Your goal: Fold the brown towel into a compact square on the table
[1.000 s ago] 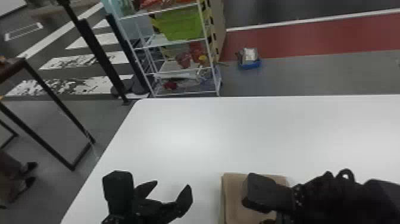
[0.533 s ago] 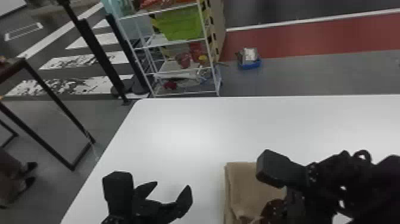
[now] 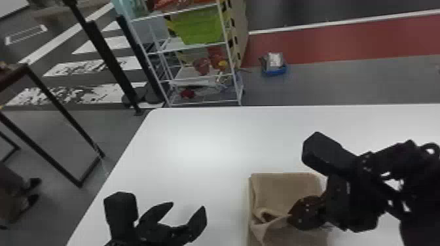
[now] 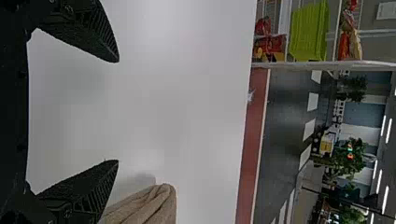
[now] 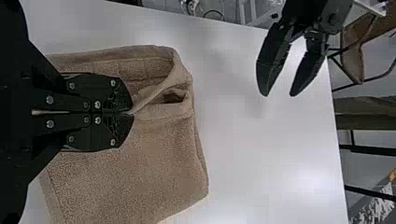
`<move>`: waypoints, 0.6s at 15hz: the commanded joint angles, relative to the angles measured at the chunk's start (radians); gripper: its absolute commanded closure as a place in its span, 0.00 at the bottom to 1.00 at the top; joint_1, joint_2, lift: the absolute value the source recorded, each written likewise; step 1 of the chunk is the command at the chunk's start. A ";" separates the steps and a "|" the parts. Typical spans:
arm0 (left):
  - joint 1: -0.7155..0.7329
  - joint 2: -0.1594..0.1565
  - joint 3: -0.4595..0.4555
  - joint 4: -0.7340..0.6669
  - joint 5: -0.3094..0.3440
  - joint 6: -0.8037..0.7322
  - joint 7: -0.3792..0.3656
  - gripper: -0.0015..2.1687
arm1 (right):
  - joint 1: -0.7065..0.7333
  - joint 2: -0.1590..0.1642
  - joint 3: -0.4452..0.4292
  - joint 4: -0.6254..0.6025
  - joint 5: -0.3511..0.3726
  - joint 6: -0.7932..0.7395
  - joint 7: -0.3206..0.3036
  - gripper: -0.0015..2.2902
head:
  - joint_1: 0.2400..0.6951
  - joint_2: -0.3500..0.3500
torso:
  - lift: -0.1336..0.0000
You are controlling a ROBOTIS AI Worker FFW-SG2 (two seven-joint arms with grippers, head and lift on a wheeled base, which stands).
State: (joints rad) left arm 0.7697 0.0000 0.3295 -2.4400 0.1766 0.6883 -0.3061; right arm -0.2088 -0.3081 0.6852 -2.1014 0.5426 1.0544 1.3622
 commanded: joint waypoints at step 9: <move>0.000 -0.003 0.005 0.030 0.009 0.001 -0.110 0.41 | 0.006 0.004 -0.087 -0.046 -0.029 0.016 0.005 0.76 | 1.00 1.00 | 0.07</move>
State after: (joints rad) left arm 0.7674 0.0000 0.3372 -2.4030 0.1809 0.6798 -0.3972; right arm -0.2044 -0.3037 0.6009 -2.1462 0.5124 1.0689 1.3622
